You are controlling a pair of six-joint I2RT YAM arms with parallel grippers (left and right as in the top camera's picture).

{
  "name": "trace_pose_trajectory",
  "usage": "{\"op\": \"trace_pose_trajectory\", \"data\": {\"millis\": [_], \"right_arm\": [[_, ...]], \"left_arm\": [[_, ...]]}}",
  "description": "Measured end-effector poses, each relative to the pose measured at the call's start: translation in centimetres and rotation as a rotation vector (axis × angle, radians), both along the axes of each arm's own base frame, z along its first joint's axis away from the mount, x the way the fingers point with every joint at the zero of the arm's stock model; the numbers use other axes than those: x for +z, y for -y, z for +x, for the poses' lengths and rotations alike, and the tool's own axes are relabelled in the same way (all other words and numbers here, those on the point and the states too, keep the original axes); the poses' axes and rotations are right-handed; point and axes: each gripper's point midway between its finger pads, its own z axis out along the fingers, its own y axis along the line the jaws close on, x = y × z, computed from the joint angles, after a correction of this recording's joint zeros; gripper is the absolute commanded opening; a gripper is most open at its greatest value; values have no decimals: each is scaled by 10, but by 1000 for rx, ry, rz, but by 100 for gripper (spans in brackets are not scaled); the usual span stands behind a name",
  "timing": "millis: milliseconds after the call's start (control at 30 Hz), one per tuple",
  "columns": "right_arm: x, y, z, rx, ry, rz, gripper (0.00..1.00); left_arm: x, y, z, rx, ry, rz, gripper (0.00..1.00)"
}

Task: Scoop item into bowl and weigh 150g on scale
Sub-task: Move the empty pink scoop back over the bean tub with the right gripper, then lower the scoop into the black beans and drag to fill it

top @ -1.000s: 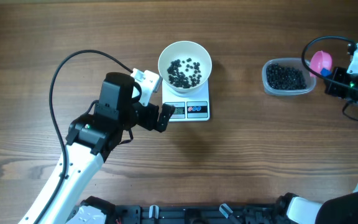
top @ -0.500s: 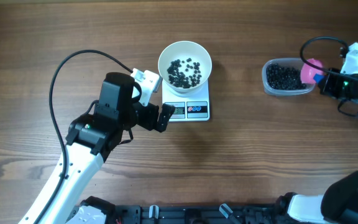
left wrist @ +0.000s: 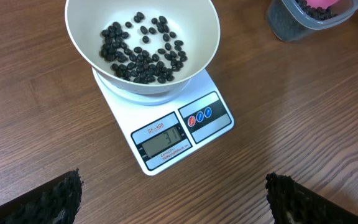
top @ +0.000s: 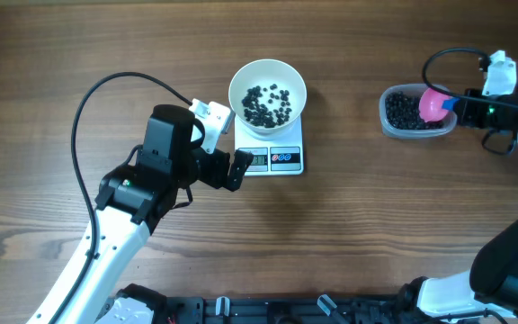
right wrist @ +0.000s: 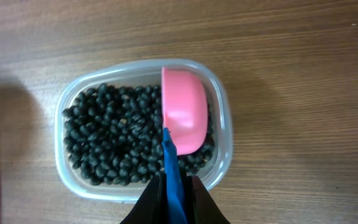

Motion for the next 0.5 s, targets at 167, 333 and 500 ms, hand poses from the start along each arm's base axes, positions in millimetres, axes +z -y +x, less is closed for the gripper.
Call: {"op": "trace_pose_trajectory", "data": {"millis": [167,333,500], "right_arm": [[-5,-30,2,78,-34,33,4],[-9,-52,3,135,-38,130,4],[-10,-43,-2,106,-29,229,4]], "left_arm": [[0,0,0,0,0,0,100],[0,0,0,0,0,0,100],[0,0,0,0,0,0,100]]}}
